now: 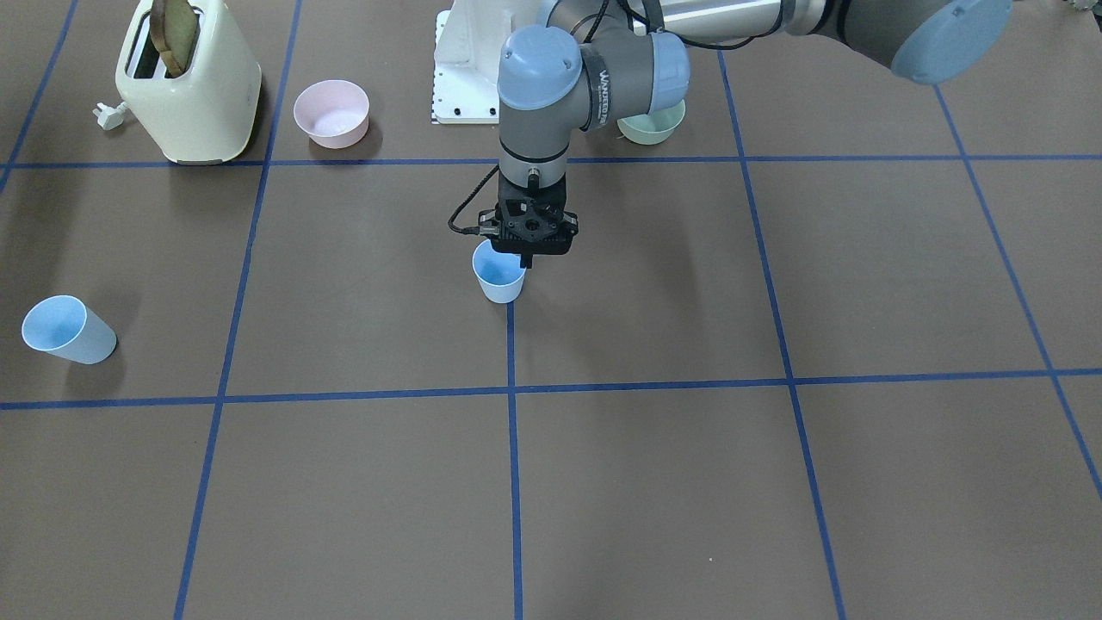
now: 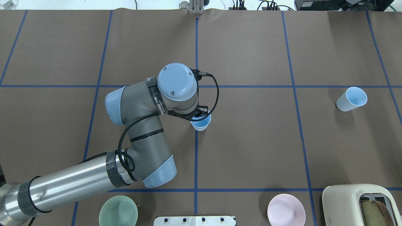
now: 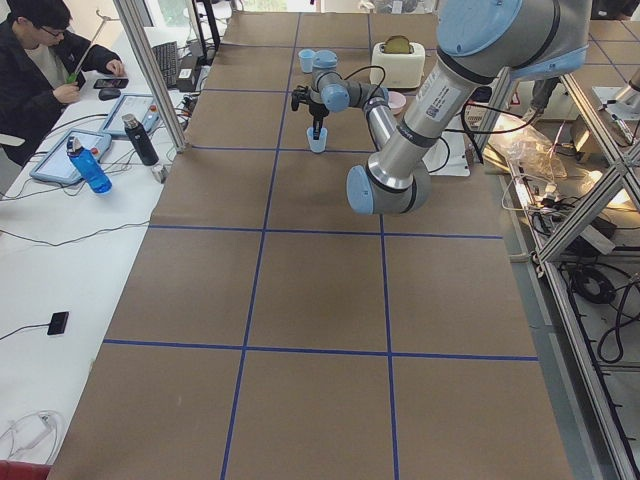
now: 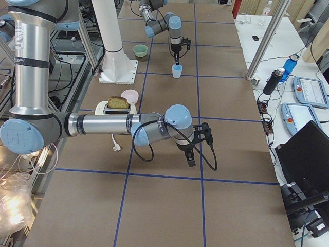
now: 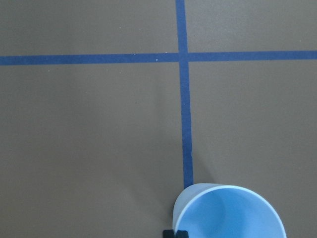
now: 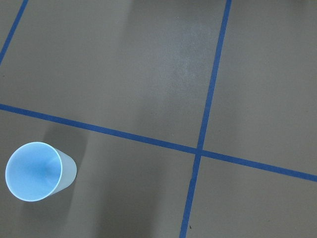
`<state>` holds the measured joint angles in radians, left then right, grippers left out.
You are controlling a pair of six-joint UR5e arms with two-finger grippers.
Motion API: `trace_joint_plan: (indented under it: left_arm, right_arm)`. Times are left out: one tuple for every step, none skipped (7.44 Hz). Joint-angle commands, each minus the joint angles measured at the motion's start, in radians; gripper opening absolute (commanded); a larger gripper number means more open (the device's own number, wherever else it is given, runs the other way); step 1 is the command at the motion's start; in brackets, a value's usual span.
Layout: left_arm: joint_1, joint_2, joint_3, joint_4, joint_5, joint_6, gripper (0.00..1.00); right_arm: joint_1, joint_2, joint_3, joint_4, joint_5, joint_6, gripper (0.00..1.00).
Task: Stack blue cups with both arms
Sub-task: 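Open the left gripper, release the cup upright, and withdraw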
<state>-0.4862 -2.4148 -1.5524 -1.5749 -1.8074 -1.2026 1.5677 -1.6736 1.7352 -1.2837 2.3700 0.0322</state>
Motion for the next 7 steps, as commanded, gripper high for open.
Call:
trace_joint_plan:
  left_arm:
    - [-0.003, 0.003, -0.027, 0.004, 0.002, 0.006, 0.98]
    - [-0.038, 0.019, -0.088, 0.024, -0.004, 0.014, 0.99]
    - [-0.078, 0.060, -0.160, 0.059, -0.010, 0.076, 0.99]
    - [-0.133, 0.103, -0.240, 0.128, -0.021, 0.168, 0.99]
    - [-0.225, 0.168, -0.306, 0.180, -0.106, 0.278, 0.99]
    - [-0.326, 0.245, -0.339, 0.184, -0.175, 0.398, 0.99]
    - [-0.432, 0.313, -0.342, 0.184, -0.225, 0.558, 0.99]
  right_arm:
    - [0.002, 0.000, 0.000, 0.003, 0.000, -0.002, 1.00]
    - [0.000, 0.002, 0.000, 0.003, 0.002, 0.000, 1.00]
    - [0.000, 0.003, 0.001, 0.003, 0.008, 0.002, 1.00]
    - [0.000, 0.008, 0.006, 0.004, 0.011, 0.003, 1.00]
    - [0.000, 0.023, 0.009, 0.003, 0.012, 0.005, 1.00]
    - [-0.002, 0.056, 0.010, 0.000, 0.012, 0.002, 1.00]
    - [-0.030, 0.086, 0.009, 0.000, 0.009, 0.002, 1.00]
